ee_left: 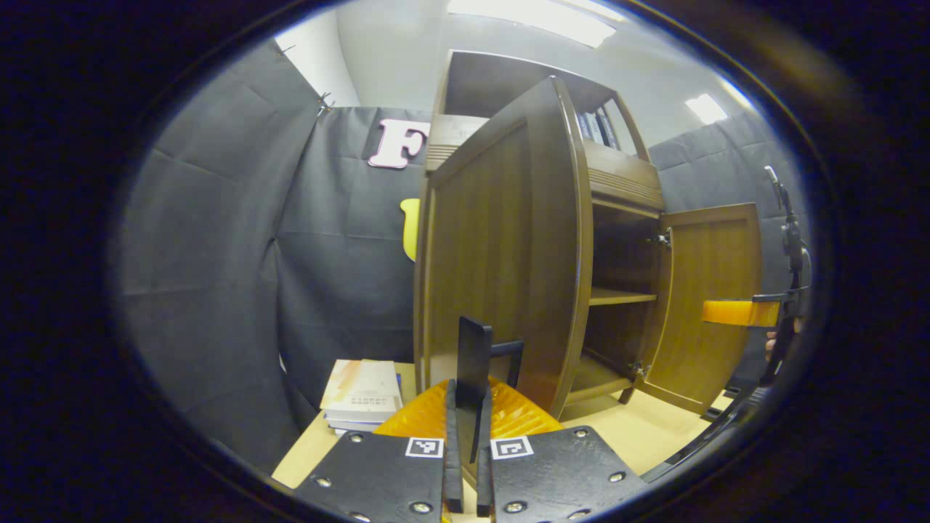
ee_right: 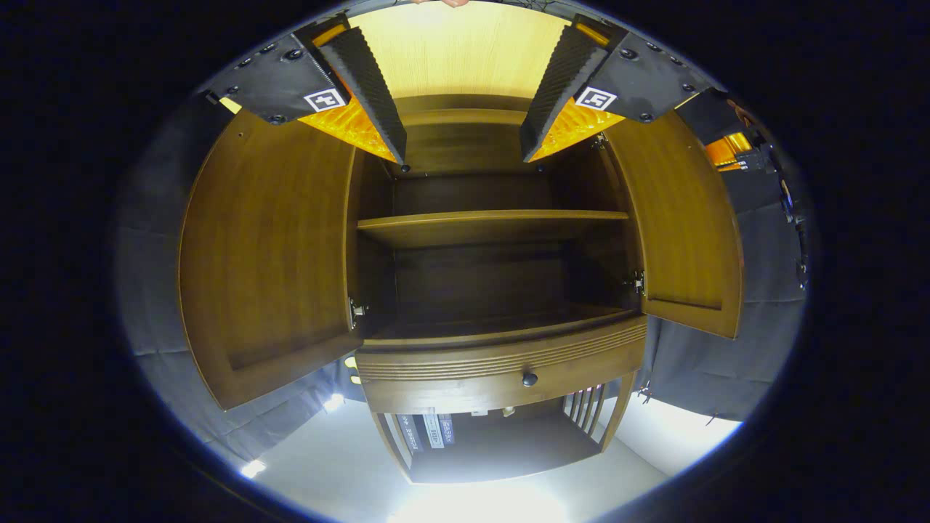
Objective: Open the right door of the double-door shoe cabinet with the right hand, and open the left door with the left hand.
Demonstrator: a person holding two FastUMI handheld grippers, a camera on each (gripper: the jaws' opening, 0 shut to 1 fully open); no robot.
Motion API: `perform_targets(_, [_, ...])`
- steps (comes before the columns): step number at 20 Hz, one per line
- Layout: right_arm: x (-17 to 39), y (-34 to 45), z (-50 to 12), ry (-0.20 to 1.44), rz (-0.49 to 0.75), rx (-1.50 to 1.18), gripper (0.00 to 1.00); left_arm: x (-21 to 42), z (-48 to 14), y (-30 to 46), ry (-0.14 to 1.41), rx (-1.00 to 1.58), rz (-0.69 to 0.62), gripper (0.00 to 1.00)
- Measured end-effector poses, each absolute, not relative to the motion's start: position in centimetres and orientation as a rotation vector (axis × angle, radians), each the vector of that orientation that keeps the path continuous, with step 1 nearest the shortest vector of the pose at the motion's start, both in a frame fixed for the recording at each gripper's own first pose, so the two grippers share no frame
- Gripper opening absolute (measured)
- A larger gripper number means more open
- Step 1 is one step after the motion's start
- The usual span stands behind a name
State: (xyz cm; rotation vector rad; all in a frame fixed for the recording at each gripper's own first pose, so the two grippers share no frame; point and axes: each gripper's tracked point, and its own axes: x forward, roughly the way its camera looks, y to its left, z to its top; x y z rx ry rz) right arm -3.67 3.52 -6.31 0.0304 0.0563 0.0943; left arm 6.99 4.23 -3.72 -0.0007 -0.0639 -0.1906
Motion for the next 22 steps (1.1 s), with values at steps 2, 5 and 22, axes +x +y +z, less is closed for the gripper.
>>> perform_targets(2, [-4.2, 3.4, -6.2, 0.069, 0.093, 0.012, 0.95, 7.0, -3.4, 7.5, -0.084, 0.002, -0.197, 0.11])
perform_targets(5, [-5.0, 3.1, -5.3, 0.082, 0.094, -0.008, 0.99, 7.6, -3.4, 11.9, -0.096, -0.024, -0.204, 0.03])
perform_targets(22, [-6.9, -3.0, -1.9, 0.052, 0.006, -0.051, 0.97, 1.1, -1.8, 13.8, -0.094, 0.001, -0.171, 0.01])
